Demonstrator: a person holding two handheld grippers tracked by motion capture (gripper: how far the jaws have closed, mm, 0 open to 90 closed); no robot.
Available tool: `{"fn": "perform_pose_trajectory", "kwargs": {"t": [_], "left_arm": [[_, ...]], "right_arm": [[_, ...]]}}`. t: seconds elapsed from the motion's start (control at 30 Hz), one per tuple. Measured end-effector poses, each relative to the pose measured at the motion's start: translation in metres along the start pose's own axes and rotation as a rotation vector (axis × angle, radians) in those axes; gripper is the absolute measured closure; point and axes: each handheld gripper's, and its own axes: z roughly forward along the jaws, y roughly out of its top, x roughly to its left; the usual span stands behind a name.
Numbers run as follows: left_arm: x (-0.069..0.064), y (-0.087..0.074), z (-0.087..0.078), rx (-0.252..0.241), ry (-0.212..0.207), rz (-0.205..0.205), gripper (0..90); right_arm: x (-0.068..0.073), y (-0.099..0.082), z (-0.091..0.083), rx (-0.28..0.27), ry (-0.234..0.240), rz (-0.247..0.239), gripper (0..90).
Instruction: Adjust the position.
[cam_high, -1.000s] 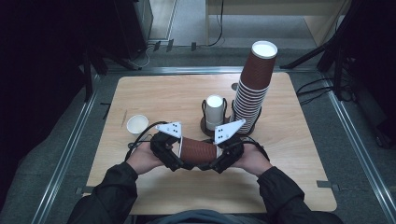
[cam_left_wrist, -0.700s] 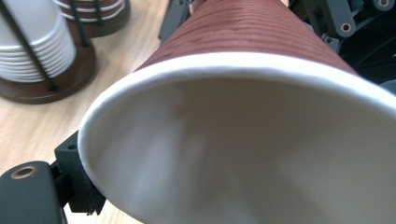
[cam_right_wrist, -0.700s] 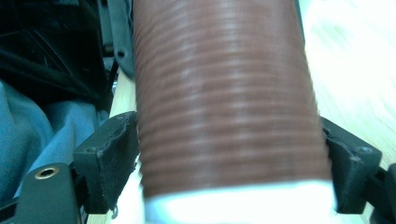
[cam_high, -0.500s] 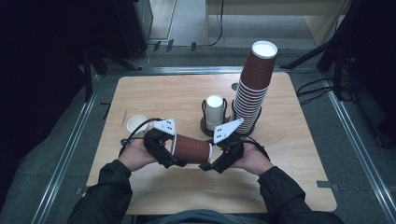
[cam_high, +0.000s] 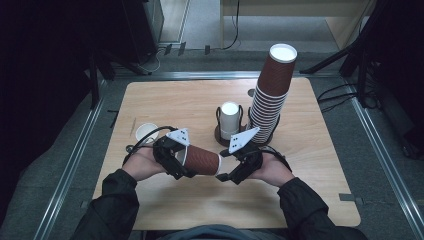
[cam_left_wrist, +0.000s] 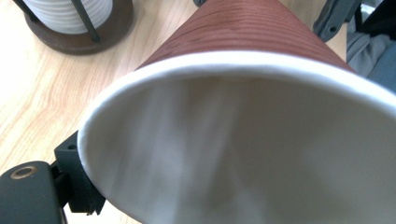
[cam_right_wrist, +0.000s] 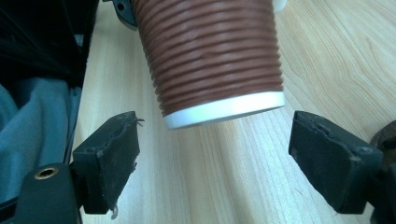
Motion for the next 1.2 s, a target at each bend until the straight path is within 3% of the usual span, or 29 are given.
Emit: {"fn": "perform_pose_trajectory", "kwargs": {"t": [0.23,0.4,0.73,1.2], "left_arm": [[0.002,0.003,0.009,0.077,0.006,-0.028,7.6],[0.001,0.007,0.014,0.118,0.019,-0.022,7.6],[-0.009,0.016,0.018,0.123,-0.011,0.005,7.6],[-0.016,0.021,0.022,0.121,-0.03,0.011,7.4]], "right_arm": [[-0.001,0.0,0.003,0.011,-0.008,-0.006,16.4],[0.001,-0.001,0.008,0.037,-0.002,-0.007,16.7],[0.003,0.0,0.017,0.055,-0.006,-0.029,16.7],[0.011,0.007,0.032,0.073,0.01,-0.066,18.1]]}}
